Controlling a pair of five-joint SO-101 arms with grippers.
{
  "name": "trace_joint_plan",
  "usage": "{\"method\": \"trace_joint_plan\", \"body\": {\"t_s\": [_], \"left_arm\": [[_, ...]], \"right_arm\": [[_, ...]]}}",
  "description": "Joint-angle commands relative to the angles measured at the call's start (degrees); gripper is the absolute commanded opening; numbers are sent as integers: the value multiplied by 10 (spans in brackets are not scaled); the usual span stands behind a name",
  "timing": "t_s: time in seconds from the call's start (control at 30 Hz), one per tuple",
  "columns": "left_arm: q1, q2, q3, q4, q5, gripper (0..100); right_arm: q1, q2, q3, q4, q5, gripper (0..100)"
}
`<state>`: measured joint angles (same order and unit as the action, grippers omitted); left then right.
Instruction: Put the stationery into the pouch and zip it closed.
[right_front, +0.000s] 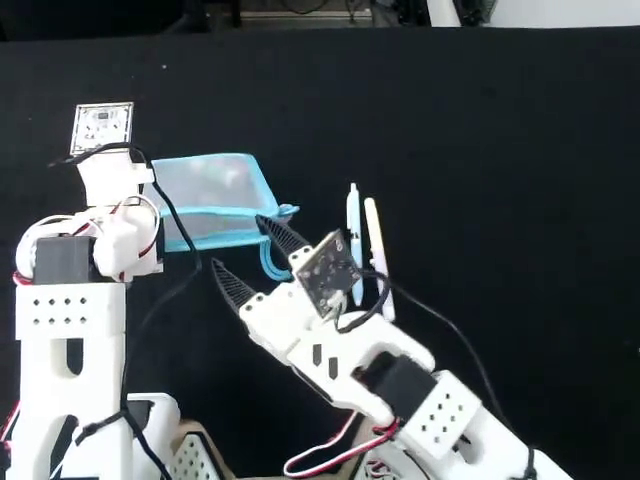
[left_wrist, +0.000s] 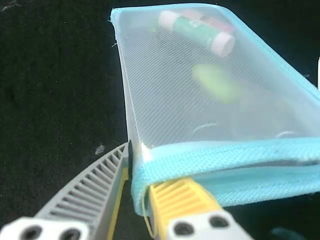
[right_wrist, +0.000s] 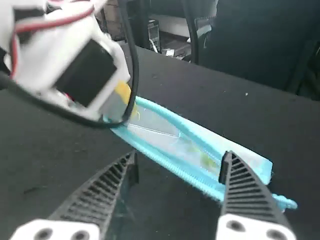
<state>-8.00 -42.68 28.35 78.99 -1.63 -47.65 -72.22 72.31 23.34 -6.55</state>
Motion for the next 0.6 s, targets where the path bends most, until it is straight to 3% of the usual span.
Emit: {"method": "trace_joint_plan", "body": {"t_s": [0.0, 0.13, 0.33, 0.57], "left_arm": [[-6, -4, -3, -2, -4, 30], [-6, -4, -3, 0, -4, 30], [-6, -4, -3, 0, -4, 30], [-6, -4, -3, 0, -4, 30]], "right_arm": [[33, -15, -87, 43, -8, 258], [147, -15, -162, 115, -10, 258], [335, -8, -271, 303, -10, 258], [381, 74, -281, 360, -11, 257]]}}
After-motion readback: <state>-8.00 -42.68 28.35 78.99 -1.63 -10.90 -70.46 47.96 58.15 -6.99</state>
